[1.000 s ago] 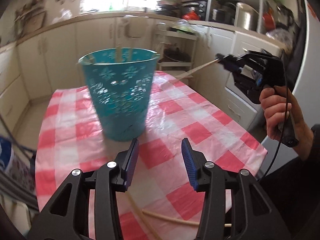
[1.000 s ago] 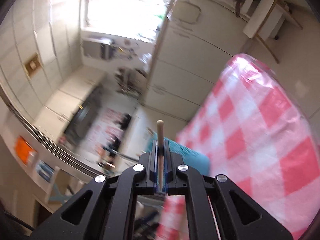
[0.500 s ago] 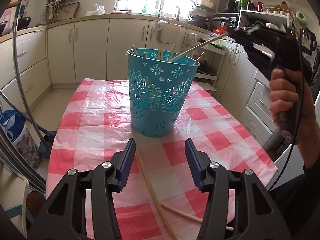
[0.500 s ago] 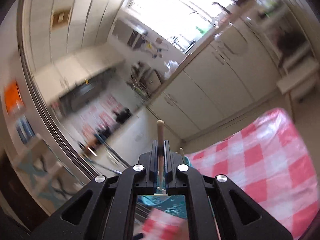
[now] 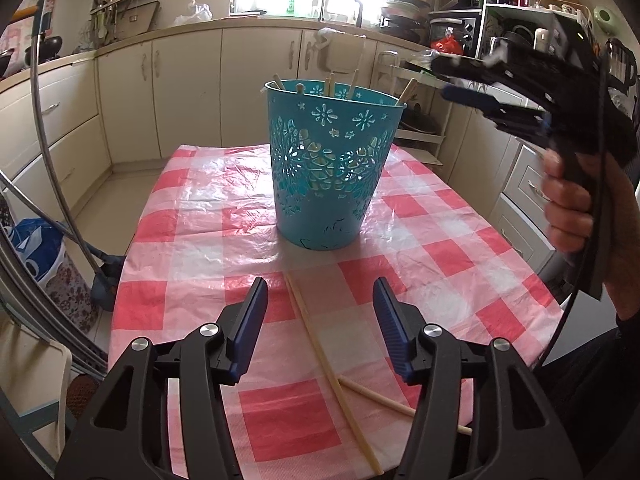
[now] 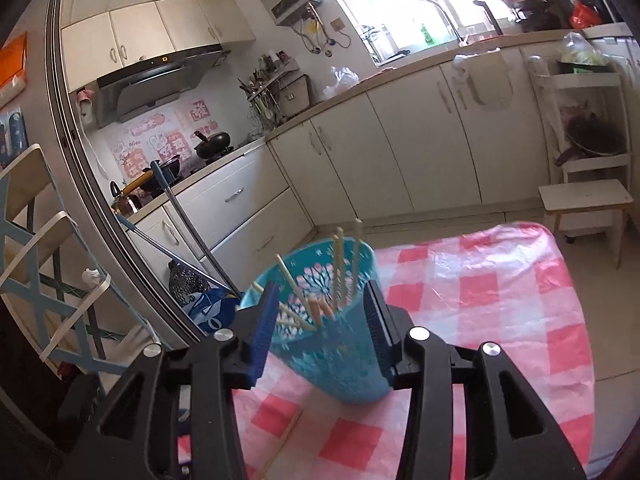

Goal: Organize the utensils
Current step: 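Lift the right tool's chopstick over the basket and open to drop it, then move both open tools over the last two chopsticks on the cloth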

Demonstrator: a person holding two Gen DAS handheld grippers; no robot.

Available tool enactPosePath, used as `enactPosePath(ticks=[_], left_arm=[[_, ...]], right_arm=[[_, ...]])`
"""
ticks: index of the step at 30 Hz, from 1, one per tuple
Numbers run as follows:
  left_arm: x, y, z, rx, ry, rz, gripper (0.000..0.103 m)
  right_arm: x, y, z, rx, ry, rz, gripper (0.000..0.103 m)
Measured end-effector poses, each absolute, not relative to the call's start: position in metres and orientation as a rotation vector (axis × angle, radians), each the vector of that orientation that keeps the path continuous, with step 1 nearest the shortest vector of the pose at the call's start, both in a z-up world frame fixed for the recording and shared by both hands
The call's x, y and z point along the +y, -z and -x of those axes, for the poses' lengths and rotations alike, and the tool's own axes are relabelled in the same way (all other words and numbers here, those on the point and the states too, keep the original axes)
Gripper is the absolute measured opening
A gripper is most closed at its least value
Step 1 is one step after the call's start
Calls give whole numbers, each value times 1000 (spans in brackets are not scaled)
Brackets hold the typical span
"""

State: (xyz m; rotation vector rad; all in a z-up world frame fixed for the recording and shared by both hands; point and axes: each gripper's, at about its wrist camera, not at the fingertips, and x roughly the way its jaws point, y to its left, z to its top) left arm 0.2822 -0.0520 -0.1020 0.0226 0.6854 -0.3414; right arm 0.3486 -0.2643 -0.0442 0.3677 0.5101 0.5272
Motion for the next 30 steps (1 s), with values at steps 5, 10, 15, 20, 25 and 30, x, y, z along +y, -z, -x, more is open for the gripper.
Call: enactPosePath(ticks=[5,10,15,20,25,30], left_arm=[[-57,103,-278,702,341,-46,55],[-58,103,-275,716,332,-66,56],[-54,104,-274,734,313,-78,58],[-50,105,-272,743,303,-95,59],[-46,109,-269,763,307,-98,61],[-53,116,-265,792,353,-67,61]], right_arm=[[-276,61,-324,597,-504,-284,52],[-267,76,-309,697,-585,-176,54],[-232,99,-295,809,-684,1,54],[-225,111,-291,835,-647,87,54],[-253,114,-297,833,-474,53,54],[-260,115,-298,846,-451,61,54]])
